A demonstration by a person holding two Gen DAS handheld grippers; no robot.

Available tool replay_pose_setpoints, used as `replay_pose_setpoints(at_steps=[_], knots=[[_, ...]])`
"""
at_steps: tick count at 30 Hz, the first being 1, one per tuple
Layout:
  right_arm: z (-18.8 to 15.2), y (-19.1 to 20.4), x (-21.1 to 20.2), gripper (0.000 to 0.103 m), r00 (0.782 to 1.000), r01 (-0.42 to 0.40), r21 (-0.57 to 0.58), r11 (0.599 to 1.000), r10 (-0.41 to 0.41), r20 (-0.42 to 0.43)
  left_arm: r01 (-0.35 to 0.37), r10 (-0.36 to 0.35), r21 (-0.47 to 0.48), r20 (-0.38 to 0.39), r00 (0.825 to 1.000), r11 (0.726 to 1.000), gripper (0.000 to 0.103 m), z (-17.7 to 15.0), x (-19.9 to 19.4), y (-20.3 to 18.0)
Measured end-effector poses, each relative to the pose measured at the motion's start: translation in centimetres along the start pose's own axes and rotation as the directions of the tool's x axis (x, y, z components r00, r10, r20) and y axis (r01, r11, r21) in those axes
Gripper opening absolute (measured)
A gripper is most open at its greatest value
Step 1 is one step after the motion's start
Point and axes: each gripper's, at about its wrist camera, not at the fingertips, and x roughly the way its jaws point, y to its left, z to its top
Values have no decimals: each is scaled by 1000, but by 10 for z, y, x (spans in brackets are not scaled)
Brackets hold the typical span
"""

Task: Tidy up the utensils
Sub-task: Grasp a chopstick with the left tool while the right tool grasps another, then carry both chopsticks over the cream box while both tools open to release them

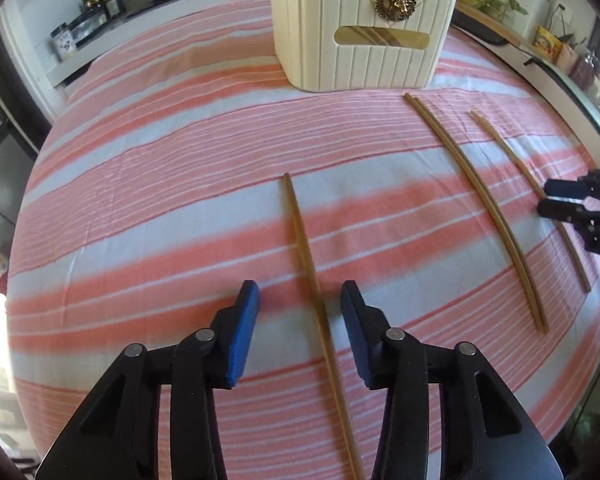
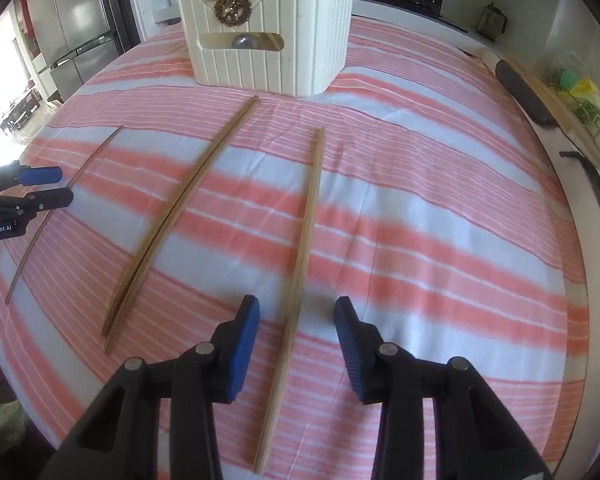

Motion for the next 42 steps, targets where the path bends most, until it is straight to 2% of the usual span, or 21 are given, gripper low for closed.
replay_pose_setpoints(at_steps=[3, 4, 5, 6, 7, 10, 14, 17, 20, 23, 28, 32, 38, 42], knots=[[34, -6, 17, 31, 1000, -5, 32, 999, 5, -10, 7, -6, 2, -17, 1000, 1000, 25, 17, 8, 0], [45, -8, 21, 27, 1000, -9, 48, 999, 10, -9, 9, -9, -1, -18, 1000, 1000, 14, 22, 11, 0], [55, -10, 26, 14, 1000, -10, 57, 998, 11, -17, 11, -11, -8, -18, 1000, 1000, 6, 25, 12, 0], [63, -11, 29, 8, 1000, -7, 61, 998, 8, -17, 11, -11, -17, -15, 1000, 1000, 6, 27, 13, 0], [69, -11, 31, 7, 1000, -9, 69, 998, 10, -18, 9, -9, -25, -10, 1000, 1000, 5, 29, 14, 1], [76, -14, 22, 7, 999, -33, 105, 994, 31, 14, 6, -4, -56, 36, 999, 998, 4, 26, -1, 7], [73, -13, -30, 7, 986, -89, 107, 990, 72, 152, 25, -10, -93, 157, 988, 995, 4, 20, -50, 15], [66, -13, -79, 7, 961, -121, 96, 988, 92, 259, 62, -30, -117, 261, 965, 991, 4, 17, -95, 22], [54, -11, -120, 7, 932, -151, 85, 985, 113, 346, 100, -47, -133, 355, 934, 986, 4, 12, -135, 27], [41, -8, -148, 7, 903, -143, 72, 987, 100, 418, 132, -60, -142, 424, 904, 981, 4, 9, -160, 27], [33, 1, -172, 7, 864, -116, 55, 992, 73, 498, 164, -75, -140, 491, 868, 977, 4, 8, -182, 23], [36, 3, -185, 7, 843, -105, 48, 993, 63, 534, 174, -77, -143, 517, 853, 974, 4, 8, -190, 24], [48, 0, -202, 7, 826, -102, 38, 994, 63, 560, 204, -88, -155, 544, 834, 967, 4, 11, -204, 31], [63, -9, -205, 7, 827, -91, 37, 995, 55, 559, 217, -97, -151, 563, 821, 964, 4, 21, -215, 36]])
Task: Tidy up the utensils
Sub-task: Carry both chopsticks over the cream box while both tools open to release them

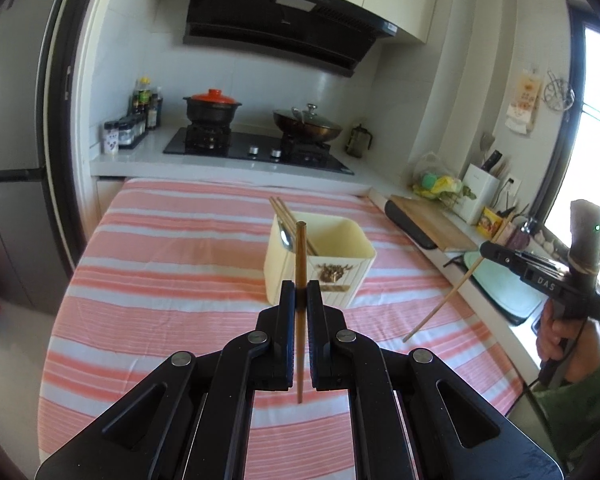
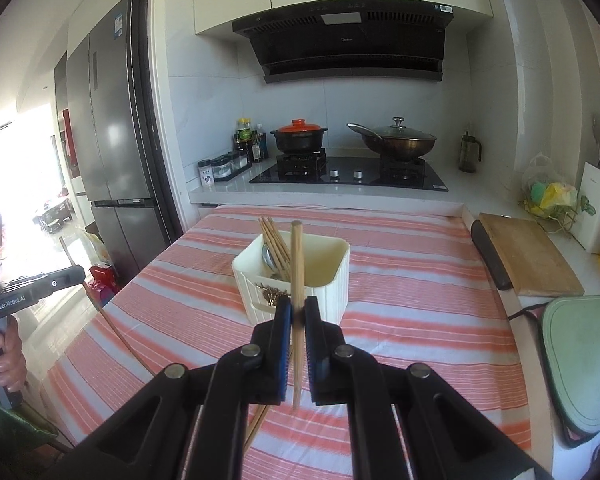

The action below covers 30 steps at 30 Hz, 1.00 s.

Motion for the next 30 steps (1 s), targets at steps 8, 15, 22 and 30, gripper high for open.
replay_pose_setpoints(at_steps=[8, 15, 22, 30], knots=[[61, -10, 8, 7, 995, 20, -29, 999, -17, 100, 21, -17, -21, 173, 985, 1000, 4, 78, -12, -1], [112, -4, 37, 7, 978, 11, -42, 999, -2, 208, 17, -10, -24, 270, 963, 1000, 4, 134, 42, -8], [112, -8, 123, 7, 999, 12, -63, 998, -10, 36, -28, 29, -21, 36, 999, 999, 4, 122, 152, -5], [86, -9, 215, 10, 970, -39, -35, 999, 29, -241, -80, 66, -57, -224, 972, 995, 11, 94, 237, 5]])
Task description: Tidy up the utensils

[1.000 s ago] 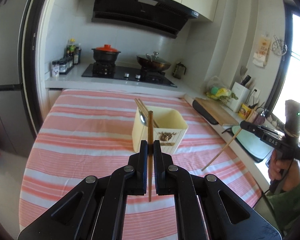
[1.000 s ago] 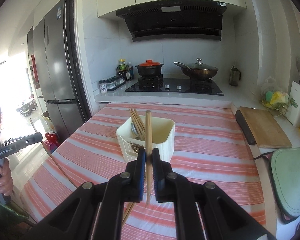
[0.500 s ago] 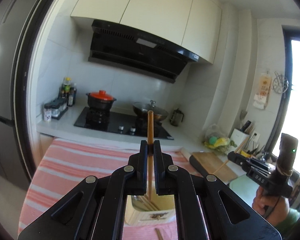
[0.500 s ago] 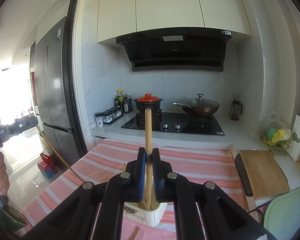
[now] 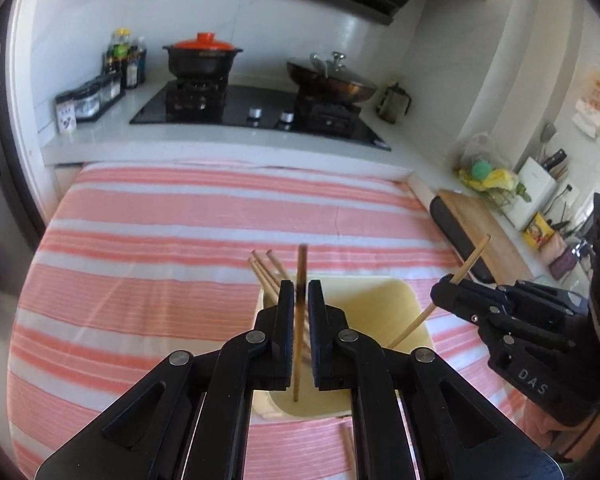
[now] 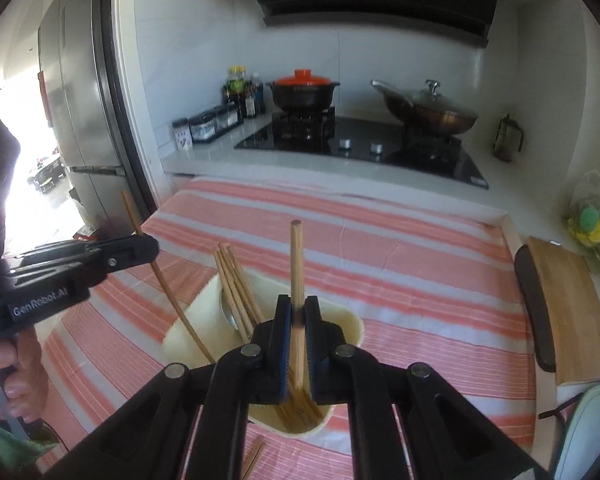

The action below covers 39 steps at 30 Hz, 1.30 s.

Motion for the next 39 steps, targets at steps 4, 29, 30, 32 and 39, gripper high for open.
replay_pose_setpoints(at_steps=[4, 29, 30, 32, 39], knots=[[5, 2, -27, 31, 995, -45, 63, 997, 40, 89, 22, -22, -18, 30, 999, 1000, 51, 3, -30, 2], [-325, -3, -87, 45, 980, 178, 204, 963, -192, 46, -37, 55, 125, -144, 988, 991, 93, -250, -20, -56], [-329, -4, -87, 45, 980, 180, 208, 961, -193, 44, -44, 66, 139, -154, 986, 989, 93, -250, -13, -60], [-330, -6, -88, 45, 983, 162, 220, 962, -178, 55, -61, 88, 161, -167, 982, 985, 93, -253, -5, -63], [-332, -5, -90, 45, 982, 148, 230, 962, -170, 80, -125, 162, 212, -167, 973, 969, 94, -262, 8, -65]])
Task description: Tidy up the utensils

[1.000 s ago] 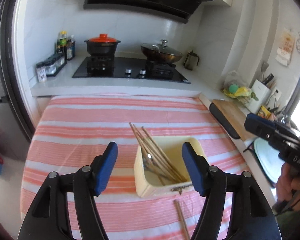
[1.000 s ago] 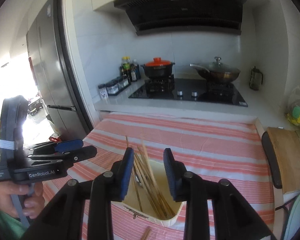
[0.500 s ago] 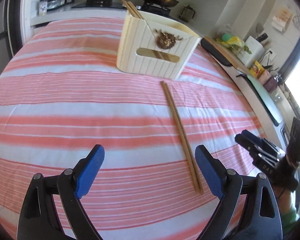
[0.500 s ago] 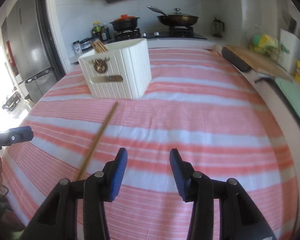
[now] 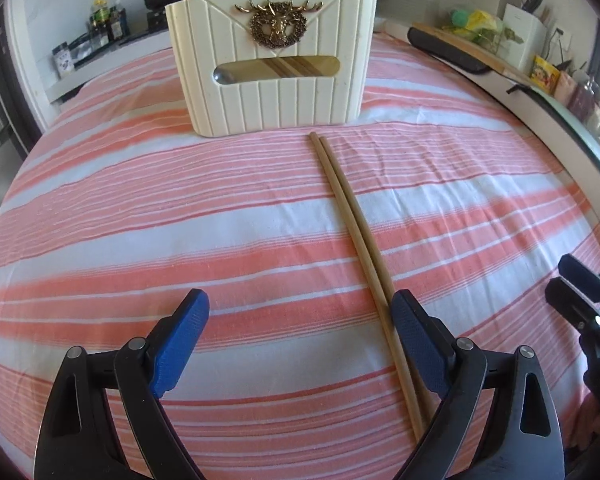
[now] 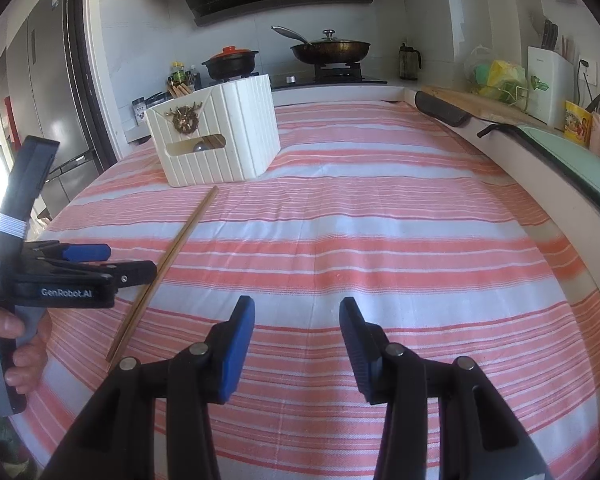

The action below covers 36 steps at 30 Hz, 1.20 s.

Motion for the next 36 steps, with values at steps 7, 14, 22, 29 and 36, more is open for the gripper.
replay_pose_setpoints(at_steps=[7, 14, 22, 29, 36], knots=[[-1, -2, 2, 45, 1000, -5, 20, 1000, 5, -7, -19, 19, -4, -16, 1000, 1000, 84, 7, 9, 6], [-2, -2, 5, 45, 1000, -11, 18, 1000, 11, -29, -13, 13, 22, 8, 1000, 1000, 5, 11, 4, 3], [2, 6, 2, 45, 999, -16, 5, 1000, 16, -43, -65, 65, -84, -4, 998, 994, 4, -31, -27, 47], [17, 78, 23, 45, 963, -205, -28, 978, 196, -187, -89, 90, -149, -3, 996, 985, 5, -61, -46, 72], [15, 119, 56, 42, 964, -109, -209, 972, 52, -261, -105, 108, -143, 16, 994, 984, 5, -68, -49, 72]])
